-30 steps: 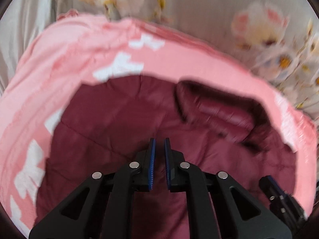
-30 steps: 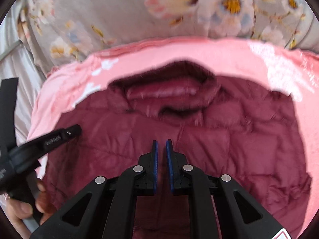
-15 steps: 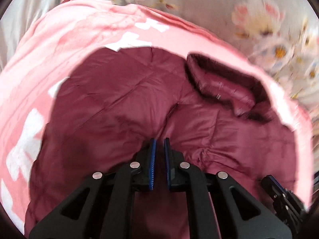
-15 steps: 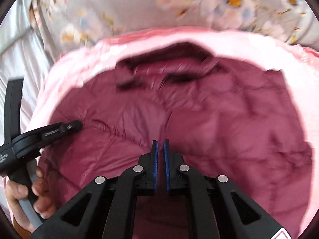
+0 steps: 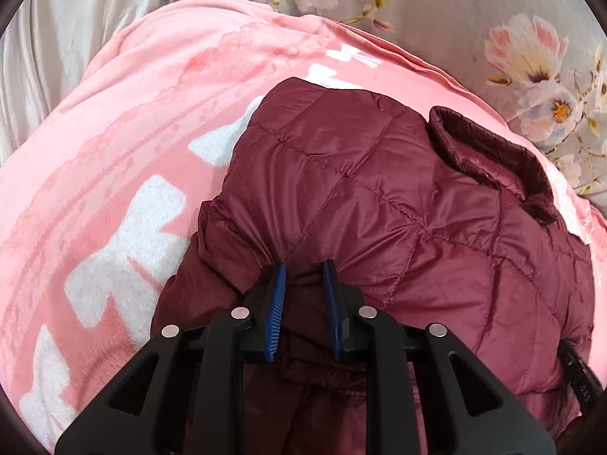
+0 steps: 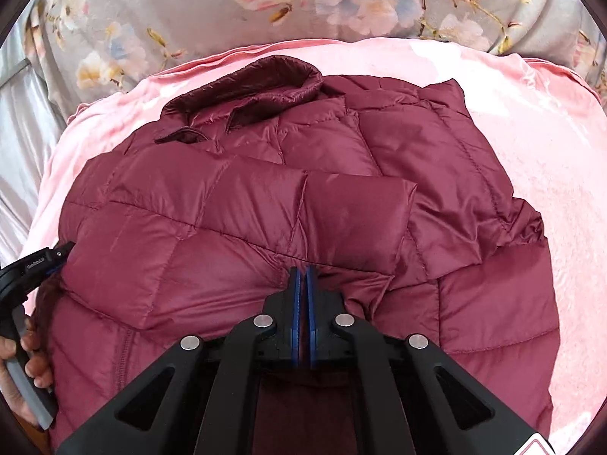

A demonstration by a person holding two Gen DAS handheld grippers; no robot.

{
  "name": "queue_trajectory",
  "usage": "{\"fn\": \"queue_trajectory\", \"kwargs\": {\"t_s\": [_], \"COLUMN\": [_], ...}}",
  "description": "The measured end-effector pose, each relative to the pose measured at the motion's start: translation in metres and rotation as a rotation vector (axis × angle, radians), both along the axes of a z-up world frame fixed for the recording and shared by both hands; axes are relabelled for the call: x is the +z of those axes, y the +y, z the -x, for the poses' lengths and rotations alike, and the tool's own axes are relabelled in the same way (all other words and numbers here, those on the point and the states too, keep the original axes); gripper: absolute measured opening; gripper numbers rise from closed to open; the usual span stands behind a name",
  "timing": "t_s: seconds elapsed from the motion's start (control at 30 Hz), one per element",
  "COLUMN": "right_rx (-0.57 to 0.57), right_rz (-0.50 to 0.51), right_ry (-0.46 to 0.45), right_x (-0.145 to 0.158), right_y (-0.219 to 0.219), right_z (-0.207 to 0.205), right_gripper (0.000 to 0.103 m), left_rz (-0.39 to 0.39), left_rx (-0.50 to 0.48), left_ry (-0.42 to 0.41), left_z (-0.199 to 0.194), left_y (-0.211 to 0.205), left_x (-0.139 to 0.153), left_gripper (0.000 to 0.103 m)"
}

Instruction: Fold large clothes

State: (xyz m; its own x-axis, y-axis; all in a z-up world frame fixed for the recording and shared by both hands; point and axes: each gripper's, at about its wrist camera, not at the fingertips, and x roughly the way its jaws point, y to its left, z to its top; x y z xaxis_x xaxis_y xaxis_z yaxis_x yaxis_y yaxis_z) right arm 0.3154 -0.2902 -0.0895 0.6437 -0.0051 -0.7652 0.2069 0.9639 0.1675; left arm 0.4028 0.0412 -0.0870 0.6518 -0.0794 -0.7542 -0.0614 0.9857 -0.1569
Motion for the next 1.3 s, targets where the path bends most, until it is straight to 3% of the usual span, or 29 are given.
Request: {"fn": "queue_trajectory", "kwargs": {"t_s": [0.33,0.4,0.43,0.5,0.57,0.63,0.7,0.8,1.0,1.1,1.13,1.17,1.2,1.3], "right_rx": [0.002,0.001,-0.003,-0.021,-0.019,-0.017,-0.031,-0.059,-0.127,-0.143,-0.141,-0.131,-0.108,-0.051], "right_rz": [-0.082,-0.093,-0.097,-0.136,-0.235,-0.345,-0.449,-0.565,-0.822,-0.837,-0.825,-0.801,-0.746,-0.600], "right_ry": [-0.006,-0.003,-0.021,-0.090,-0.144,-0.171,-0.190,-0.190,-0.142,-0.122,-0.127,-0.136,-0.155,-0.198], "right_x": [-0.003,0.006,0.013,0.034,0.051,0.056,0.053,0.041,0.010,0.005,0.006,0.010,0.021,0.041], "right_y": [-0.011,-0.014,-0.015,-0.023,-0.033,-0.042,-0.051,-0.059,-0.073,-0.074,-0.075,-0.074,-0.073,-0.071], "right_z": [-0.001,0.000,0.001,-0.001,-0.012,-0.029,-0.048,-0.073,-0.118,-0.134,-0.136,-0.137,-0.134,-0.118], "right_gripper": [0.000,0.006,0.010,0.028,0.040,0.040,0.040,0.041,0.041,0.038,0.034,0.014,0.009,0.007], "left_rz": [-0.103,-0.095,-0.062,0.085,0.220,0.295,0.380,0.435,0.601,0.632,0.628,0.618,0.600,0.557], "left_rx": [0.003,0.007,0.006,-0.012,-0.031,-0.060,-0.105,-0.117,-0.084,-0.043,-0.043,-0.049,-0.065,-0.106], "left_ry": [-0.029,-0.027,-0.024,-0.034,-0.071,-0.086,-0.065,-0.002,0.197,0.229,0.221,0.219,0.217,0.162], "left_z": [0.000,0.000,0.001,-0.001,-0.006,-0.016,-0.038,-0.071,-0.125,-0.137,-0.137,-0.138,-0.138,-0.130], "left_y": [-0.014,-0.013,-0.011,-0.003,-0.004,-0.015,-0.037,-0.066,-0.094,-0.095,-0.093,-0.094,-0.094,-0.087], "left_x": [-0.003,0.002,0.007,0.026,0.052,0.067,0.076,0.067,0.012,-0.004,-0.004,-0.002,0.001,0.014], "left_gripper": [0.020,0.020,0.020,0.023,0.046,0.060,0.062,0.062,0.062,0.051,0.036,0.012,0.009,0.007]}}
